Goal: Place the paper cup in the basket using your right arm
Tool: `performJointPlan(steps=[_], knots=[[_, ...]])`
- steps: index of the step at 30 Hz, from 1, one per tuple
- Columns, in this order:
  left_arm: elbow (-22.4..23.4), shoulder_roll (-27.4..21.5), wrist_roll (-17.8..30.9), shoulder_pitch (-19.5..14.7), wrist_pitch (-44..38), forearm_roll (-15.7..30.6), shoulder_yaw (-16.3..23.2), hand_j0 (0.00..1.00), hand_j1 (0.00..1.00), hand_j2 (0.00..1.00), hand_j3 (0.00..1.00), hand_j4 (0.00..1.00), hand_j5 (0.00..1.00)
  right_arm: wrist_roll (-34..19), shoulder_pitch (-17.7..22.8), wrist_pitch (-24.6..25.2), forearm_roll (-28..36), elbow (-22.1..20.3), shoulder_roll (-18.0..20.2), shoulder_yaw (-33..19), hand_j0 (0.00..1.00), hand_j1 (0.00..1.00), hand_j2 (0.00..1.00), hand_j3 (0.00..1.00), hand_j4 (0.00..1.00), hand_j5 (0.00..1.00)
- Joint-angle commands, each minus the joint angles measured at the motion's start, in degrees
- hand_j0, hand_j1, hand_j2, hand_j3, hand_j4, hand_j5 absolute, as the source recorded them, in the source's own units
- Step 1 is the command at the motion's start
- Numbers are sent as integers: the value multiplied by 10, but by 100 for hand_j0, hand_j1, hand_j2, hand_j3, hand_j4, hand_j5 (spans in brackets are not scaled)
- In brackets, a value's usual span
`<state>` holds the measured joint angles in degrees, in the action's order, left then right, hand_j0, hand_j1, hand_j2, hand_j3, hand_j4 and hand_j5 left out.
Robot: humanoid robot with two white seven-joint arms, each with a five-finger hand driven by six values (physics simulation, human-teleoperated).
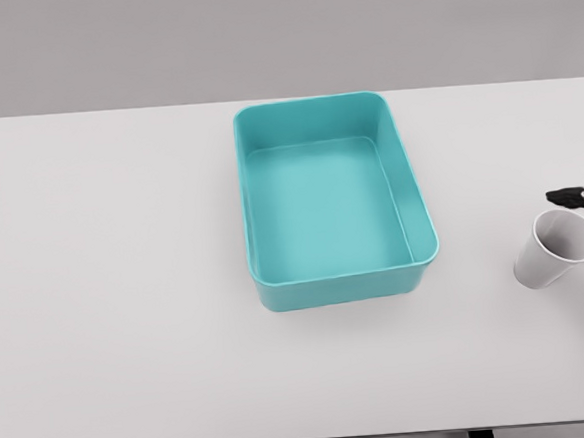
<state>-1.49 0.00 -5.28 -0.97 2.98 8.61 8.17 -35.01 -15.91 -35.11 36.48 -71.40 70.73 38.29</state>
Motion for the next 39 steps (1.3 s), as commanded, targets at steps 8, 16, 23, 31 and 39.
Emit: performJointPlan(steps=[8,16,23,31,39], knots=[[0,0,0,0,0,0,0,100,100,100,100,100,100,0,0,1,4,-14,-1,4,100,100,100,100,100,100],[0,0,0,0,0,0,0,100,100,100,100,100,100,0,-2,1,4,-14,-10,0,100,100,100,100,100,100],[0,0,0,0,0,0,0,100,100,100,100,100,100,0,-2,1,4,-30,-8,-1,100,100,100,100,100,100],[0,0,0,0,0,0,0,100,100,100,100,100,100,0,-2,1,4,-37,-8,0,100,100,100,100,100,100],[0,0,0,0,0,0,0,100,100,100,100,100,100,0,-2,1,4,-44,-8,2,99,99,99,99,99,99]])
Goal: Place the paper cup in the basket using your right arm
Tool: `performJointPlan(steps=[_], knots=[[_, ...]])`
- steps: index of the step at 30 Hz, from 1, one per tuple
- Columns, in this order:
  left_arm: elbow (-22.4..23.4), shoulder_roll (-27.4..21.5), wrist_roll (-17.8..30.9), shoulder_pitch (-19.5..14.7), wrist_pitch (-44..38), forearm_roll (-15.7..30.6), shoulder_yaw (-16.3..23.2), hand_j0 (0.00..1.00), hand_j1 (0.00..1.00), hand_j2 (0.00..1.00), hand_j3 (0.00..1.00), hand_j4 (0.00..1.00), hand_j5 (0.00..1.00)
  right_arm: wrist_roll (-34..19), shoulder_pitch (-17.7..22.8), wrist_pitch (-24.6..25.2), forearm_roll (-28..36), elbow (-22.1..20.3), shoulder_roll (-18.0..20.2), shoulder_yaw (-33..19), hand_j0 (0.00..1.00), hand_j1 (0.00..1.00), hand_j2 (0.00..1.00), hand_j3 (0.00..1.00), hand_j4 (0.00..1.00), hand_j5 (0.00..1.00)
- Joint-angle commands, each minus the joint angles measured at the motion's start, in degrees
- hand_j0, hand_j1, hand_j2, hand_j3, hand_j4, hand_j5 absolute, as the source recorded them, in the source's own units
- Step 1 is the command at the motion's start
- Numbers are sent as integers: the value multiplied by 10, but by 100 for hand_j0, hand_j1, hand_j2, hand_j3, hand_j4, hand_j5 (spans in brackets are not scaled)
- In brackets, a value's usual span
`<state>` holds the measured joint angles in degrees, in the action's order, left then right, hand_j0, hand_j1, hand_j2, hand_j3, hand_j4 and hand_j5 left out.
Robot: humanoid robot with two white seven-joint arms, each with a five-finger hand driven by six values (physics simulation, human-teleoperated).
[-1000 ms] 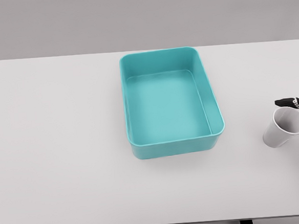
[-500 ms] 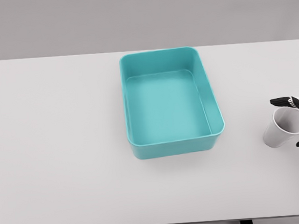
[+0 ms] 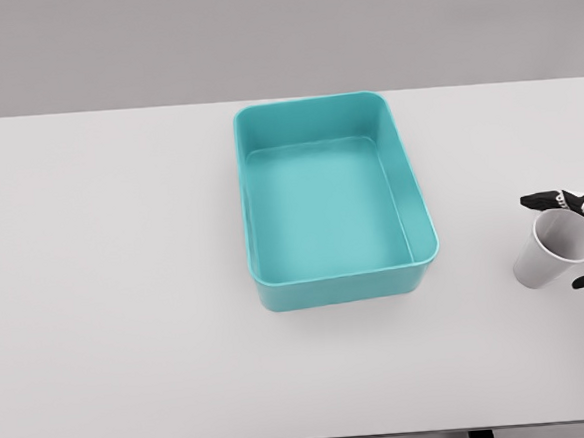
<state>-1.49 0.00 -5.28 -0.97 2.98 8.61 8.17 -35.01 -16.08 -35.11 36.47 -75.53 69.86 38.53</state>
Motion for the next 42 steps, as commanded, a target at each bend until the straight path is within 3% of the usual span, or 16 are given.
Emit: performJointPlan(steps=[1,8,23,30,35,42], knots=[[0,0,0,0,0,0,0,100,100,100,100,100,100,0,0,1,4,-3,1,0,99,99,99,99,99,99],[0,0,0,0,0,0,0,100,100,100,100,100,100,0,0,1,4,-10,2,1,85,85,85,85,85,85],[0,0,0,0,0,0,0,100,100,100,100,100,100,0,0,1,4,-10,3,-24,81,81,81,81,81,81],[0,0,0,0,0,0,0,100,100,100,100,100,100,0,0,1,4,-10,-11,-63,79,79,79,79,79,79],[0,0,0,0,0,0,0,100,100,100,100,100,100,0,-1,1,4,-11,-13,-74,71,71,71,71,71,71],[0,0,0,0,0,0,0,100,100,100,100,100,100,0,-9,1,4,-8,-36,-104,71,71,71,71,71,71]])
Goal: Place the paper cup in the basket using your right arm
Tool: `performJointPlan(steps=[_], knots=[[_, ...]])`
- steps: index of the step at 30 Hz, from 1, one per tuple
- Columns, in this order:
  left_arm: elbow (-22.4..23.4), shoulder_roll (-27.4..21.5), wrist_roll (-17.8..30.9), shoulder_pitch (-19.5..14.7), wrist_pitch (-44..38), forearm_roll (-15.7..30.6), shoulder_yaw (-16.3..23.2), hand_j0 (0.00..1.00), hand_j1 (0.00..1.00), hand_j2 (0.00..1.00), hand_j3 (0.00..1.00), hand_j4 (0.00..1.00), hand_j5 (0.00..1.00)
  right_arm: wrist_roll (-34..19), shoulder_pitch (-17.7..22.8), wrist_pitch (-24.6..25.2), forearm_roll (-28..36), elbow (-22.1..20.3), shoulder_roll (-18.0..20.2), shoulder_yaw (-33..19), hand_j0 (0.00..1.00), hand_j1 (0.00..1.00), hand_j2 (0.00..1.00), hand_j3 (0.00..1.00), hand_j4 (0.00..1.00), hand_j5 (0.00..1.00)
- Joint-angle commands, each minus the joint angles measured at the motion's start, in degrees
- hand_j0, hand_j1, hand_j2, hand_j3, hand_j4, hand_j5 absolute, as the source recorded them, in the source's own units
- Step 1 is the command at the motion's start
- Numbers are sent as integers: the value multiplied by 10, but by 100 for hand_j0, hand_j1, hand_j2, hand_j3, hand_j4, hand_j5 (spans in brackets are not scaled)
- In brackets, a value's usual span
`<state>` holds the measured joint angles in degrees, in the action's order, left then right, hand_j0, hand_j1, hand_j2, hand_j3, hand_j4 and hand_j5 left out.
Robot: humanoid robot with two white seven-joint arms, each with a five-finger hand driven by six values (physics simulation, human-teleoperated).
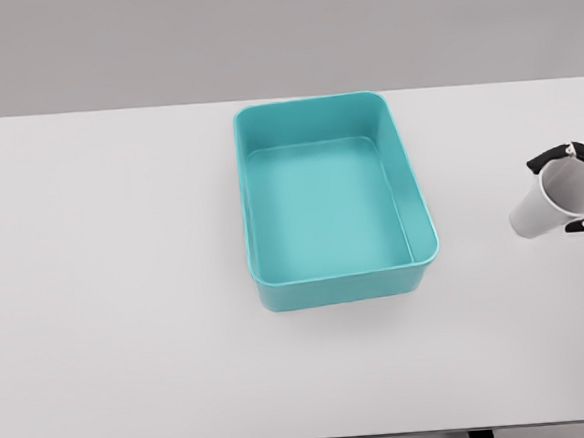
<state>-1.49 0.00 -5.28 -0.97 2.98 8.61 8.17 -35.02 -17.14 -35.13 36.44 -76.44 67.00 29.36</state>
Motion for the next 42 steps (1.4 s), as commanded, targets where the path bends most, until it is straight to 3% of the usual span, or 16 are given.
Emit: performJointPlan(steps=[1,15,23,34,42], knots=[[0,0,0,0,0,0,0,100,100,100,100,100,100,0,-1,1,5,1,-13,-12,71,71,71,71,71,71],[0,0,0,0,0,0,0,100,100,100,100,100,100,0,-40,1,-1,-3,-56,-35,71,71,71,71,71,71],[0,0,0,0,0,0,0,100,100,100,100,100,100,0,-69,1,-5,-35,-83,-34,70,70,70,70,70,70],[0,0,0,0,0,0,0,100,100,100,100,100,100,0,-125,41,-36,-46,-173,-32,70,70,70,70,70,70],[0,0,0,0,0,0,0,100,100,100,100,100,100,0,-141,58,-75,-46,-222,-25,70,70,70,70,70,70]])
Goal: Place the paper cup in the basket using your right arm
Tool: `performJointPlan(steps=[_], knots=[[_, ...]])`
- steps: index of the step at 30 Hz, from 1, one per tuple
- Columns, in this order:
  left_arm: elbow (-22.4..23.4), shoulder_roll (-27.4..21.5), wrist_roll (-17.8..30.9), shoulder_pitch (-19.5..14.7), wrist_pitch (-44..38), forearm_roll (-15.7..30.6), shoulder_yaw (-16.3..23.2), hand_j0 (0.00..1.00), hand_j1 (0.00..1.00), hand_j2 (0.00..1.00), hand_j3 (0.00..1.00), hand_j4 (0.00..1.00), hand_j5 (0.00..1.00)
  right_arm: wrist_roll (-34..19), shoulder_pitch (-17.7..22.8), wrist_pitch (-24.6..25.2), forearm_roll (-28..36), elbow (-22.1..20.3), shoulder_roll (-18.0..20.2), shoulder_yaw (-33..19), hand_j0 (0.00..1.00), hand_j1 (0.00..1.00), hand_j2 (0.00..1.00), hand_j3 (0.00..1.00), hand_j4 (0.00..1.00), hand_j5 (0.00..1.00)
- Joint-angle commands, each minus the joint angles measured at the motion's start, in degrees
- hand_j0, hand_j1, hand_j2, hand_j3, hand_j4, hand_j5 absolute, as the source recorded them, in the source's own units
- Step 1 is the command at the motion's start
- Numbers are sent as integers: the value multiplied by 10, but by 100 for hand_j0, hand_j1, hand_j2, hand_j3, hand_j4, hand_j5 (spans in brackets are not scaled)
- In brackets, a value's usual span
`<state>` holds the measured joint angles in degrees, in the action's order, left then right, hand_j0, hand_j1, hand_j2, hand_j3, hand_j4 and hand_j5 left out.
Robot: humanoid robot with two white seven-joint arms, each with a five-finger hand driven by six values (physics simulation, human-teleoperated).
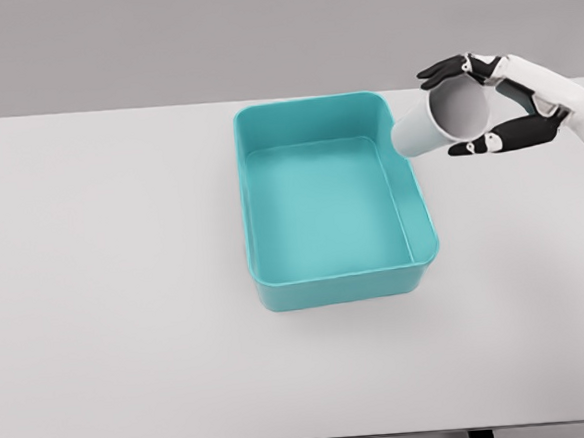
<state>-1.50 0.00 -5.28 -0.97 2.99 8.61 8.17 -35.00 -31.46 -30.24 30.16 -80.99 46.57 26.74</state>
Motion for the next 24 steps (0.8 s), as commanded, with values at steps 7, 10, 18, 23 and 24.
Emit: performJointPlan(steps=[7,10,18,23,24], knots=[[0,0,0,0,0,0,0,100,100,100,100,100,100,0,-23,33,-70,7,-79,34,70,70,70,70,70,70],[0,0,0,0,0,0,0,100,100,100,100,100,100,0,-33,41,-95,14,-96,45,70,70,70,70,70,70],[0,0,0,0,0,0,0,100,100,100,100,100,100,0,-63,48,-208,45,-141,61,70,70,70,70,70,70],[0,0,0,0,0,0,0,100,100,100,100,100,100,0,-66,48,-266,38,-141,65,70,70,70,70,70,70],[0,0,0,0,0,0,0,100,100,100,100,100,100,0,-67,48,-276,35,-141,65,70,70,70,70,70,70]])
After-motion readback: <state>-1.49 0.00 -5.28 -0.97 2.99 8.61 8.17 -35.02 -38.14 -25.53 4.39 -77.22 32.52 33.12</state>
